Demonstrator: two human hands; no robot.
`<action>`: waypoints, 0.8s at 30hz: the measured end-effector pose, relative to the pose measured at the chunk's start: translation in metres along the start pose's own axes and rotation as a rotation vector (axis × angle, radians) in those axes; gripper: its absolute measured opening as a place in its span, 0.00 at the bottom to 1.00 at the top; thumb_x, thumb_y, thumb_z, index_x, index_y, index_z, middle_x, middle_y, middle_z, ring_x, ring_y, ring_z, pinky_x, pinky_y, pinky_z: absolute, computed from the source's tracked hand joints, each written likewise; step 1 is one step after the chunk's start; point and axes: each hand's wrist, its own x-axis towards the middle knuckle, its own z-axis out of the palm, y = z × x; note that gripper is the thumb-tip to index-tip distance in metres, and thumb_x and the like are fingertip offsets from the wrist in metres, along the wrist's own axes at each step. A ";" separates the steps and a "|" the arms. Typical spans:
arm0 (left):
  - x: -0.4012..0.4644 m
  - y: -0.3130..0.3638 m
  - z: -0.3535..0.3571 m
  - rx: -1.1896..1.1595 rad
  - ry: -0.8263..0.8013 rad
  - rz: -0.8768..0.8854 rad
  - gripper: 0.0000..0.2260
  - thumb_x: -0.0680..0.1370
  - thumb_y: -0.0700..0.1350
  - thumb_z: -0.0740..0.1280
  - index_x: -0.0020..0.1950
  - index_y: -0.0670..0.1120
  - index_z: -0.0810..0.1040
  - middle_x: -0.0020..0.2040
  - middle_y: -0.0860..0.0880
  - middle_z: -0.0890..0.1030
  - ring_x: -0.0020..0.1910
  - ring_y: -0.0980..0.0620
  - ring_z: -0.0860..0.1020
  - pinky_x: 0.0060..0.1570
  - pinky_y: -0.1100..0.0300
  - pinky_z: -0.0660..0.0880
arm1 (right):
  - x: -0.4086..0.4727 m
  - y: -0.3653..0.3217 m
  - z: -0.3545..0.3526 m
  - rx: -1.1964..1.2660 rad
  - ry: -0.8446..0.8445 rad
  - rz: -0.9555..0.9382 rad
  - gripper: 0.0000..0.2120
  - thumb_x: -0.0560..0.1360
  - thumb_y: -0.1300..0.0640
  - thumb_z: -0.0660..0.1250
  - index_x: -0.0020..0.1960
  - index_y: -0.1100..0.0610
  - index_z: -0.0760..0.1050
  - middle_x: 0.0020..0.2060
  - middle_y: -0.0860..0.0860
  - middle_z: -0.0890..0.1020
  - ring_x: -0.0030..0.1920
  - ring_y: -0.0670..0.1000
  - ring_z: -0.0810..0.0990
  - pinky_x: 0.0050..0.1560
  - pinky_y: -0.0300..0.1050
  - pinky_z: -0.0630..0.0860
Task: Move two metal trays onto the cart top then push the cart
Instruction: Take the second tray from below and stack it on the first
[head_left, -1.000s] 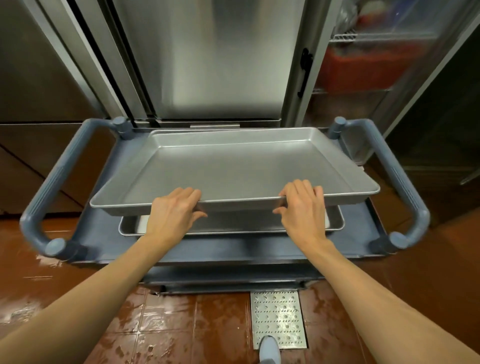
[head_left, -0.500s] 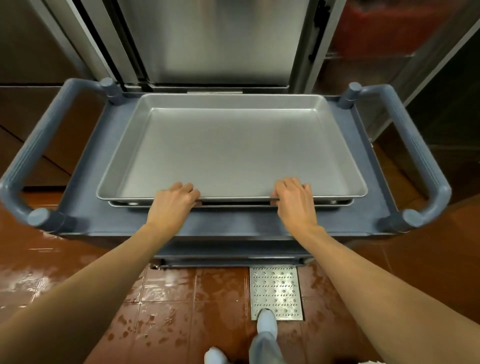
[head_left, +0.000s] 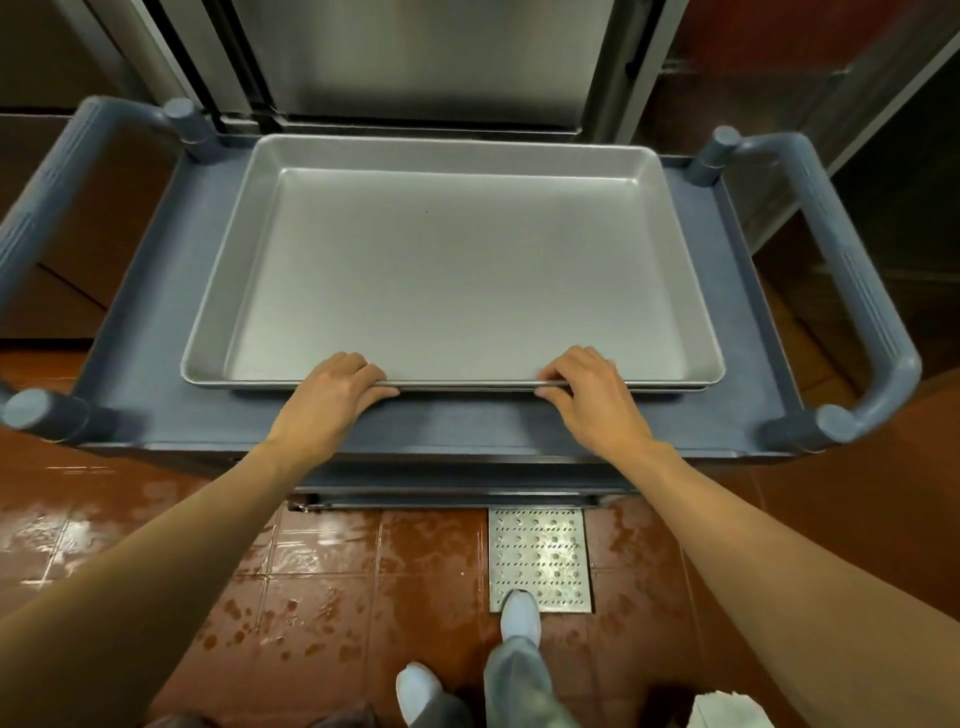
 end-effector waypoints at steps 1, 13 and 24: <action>0.000 -0.002 0.002 -0.025 -0.010 -0.020 0.09 0.79 0.44 0.68 0.49 0.38 0.82 0.43 0.39 0.81 0.44 0.39 0.77 0.48 0.43 0.75 | -0.001 0.001 0.000 0.020 -0.035 0.003 0.07 0.76 0.57 0.69 0.51 0.59 0.80 0.48 0.54 0.81 0.51 0.54 0.75 0.54 0.49 0.72; 0.006 0.000 0.001 -0.138 -0.182 -0.206 0.20 0.79 0.57 0.63 0.60 0.41 0.78 0.53 0.44 0.78 0.54 0.45 0.75 0.57 0.54 0.71 | 0.001 -0.007 -0.013 0.006 -0.220 0.108 0.12 0.79 0.51 0.65 0.56 0.58 0.78 0.52 0.55 0.80 0.55 0.55 0.75 0.58 0.50 0.73; 0.080 0.182 -0.092 -0.775 0.330 -0.264 0.16 0.83 0.54 0.56 0.58 0.46 0.78 0.51 0.48 0.82 0.49 0.51 0.80 0.54 0.49 0.78 | -0.004 -0.052 -0.134 0.789 0.349 0.386 0.12 0.77 0.48 0.64 0.50 0.55 0.80 0.44 0.49 0.82 0.47 0.50 0.80 0.50 0.49 0.78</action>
